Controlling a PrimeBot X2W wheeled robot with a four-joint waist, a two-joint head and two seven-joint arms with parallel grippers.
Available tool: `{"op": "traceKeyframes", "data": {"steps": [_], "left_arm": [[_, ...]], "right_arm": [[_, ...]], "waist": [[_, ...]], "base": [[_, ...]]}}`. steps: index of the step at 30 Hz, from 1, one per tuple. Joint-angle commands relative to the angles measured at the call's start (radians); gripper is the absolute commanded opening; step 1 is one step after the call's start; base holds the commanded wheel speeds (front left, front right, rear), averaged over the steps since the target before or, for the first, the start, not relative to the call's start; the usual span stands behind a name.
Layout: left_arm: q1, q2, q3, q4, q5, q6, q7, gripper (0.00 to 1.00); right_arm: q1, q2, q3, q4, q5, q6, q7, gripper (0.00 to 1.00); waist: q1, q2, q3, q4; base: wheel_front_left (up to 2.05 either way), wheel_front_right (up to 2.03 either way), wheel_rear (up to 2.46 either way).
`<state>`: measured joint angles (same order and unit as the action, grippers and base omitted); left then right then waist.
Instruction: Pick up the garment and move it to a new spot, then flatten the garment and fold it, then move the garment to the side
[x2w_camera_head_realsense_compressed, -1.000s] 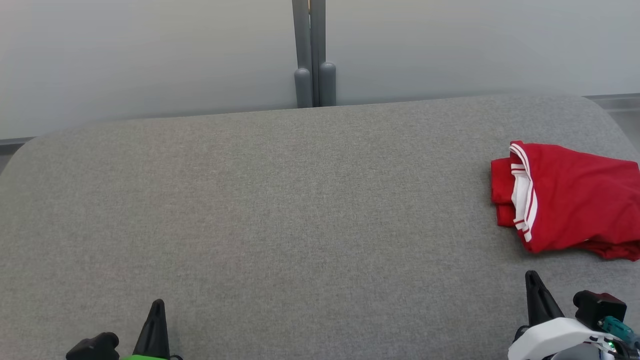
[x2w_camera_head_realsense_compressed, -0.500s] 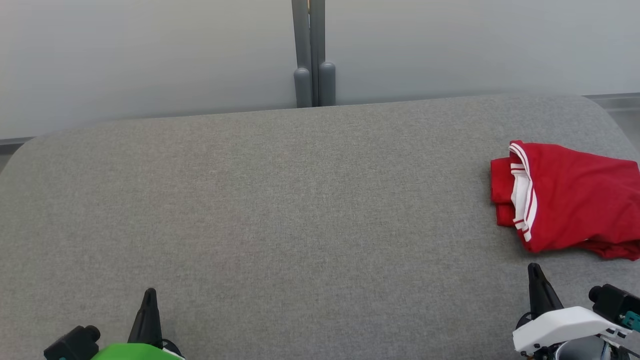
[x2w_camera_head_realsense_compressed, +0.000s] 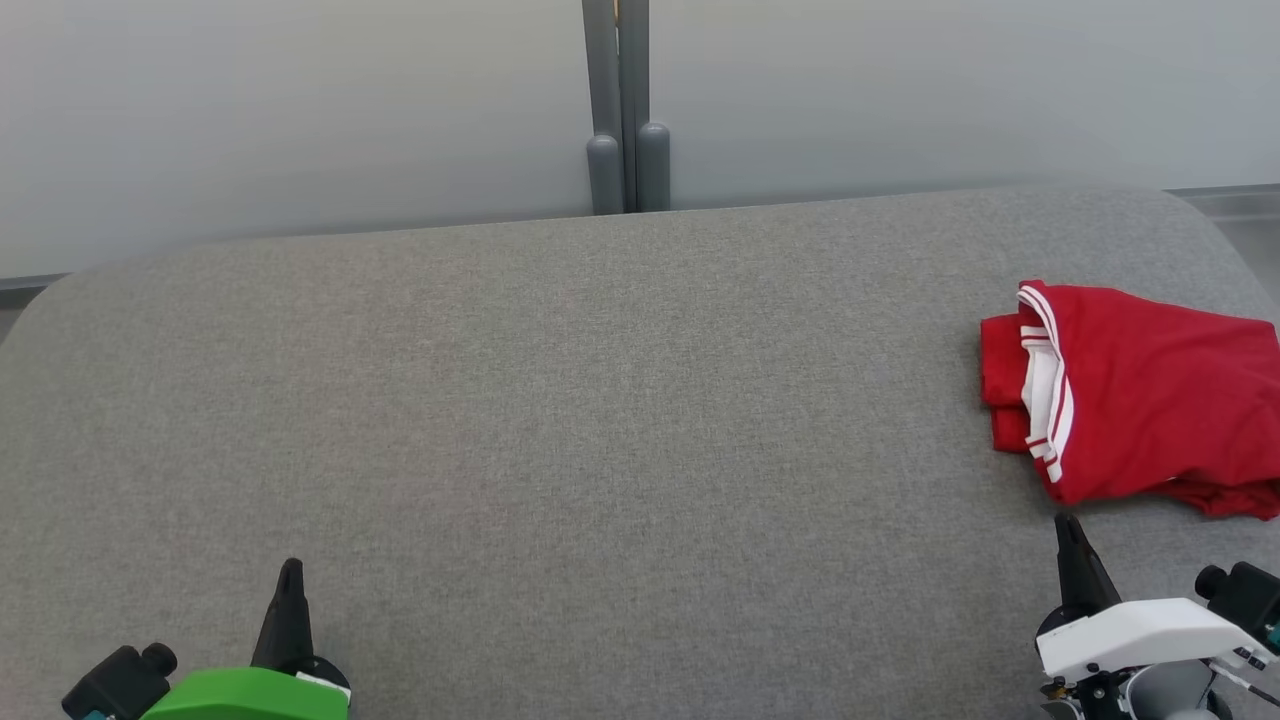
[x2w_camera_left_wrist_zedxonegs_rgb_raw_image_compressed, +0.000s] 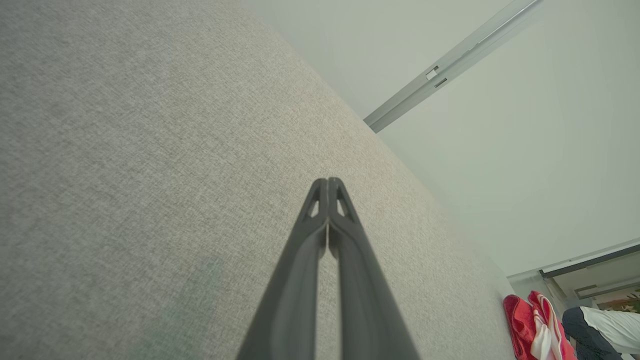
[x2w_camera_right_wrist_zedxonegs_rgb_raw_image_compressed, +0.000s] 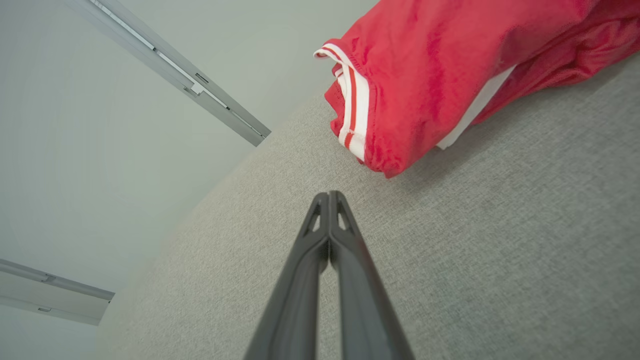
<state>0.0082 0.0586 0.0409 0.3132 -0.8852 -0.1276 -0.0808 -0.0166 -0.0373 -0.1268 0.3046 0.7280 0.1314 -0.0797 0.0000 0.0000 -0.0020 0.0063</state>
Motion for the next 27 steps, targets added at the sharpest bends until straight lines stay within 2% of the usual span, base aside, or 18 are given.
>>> {"op": "traceKeyframes", "data": {"steps": [1,27], "left_arm": [[-0.03,0.003,0.009,-0.017,-0.042,-0.002,0.008,0.0],[-0.061,-0.001,0.034,-0.044,-0.308,-0.003,0.081,0.0]], "right_arm": [[-0.026,-0.008,0.0,-0.018,0.047,0.0,0.01,0.0],[-0.05,-0.011,0.004,-0.04,0.374,0.0,0.084,0.0]], "waist": [[0.0,0.0,0.0,0.0],[0.0,0.0,0.002,-0.002]], "base": [[0.0,0.0,0.0],[0.0,0.0,0.0]]}}
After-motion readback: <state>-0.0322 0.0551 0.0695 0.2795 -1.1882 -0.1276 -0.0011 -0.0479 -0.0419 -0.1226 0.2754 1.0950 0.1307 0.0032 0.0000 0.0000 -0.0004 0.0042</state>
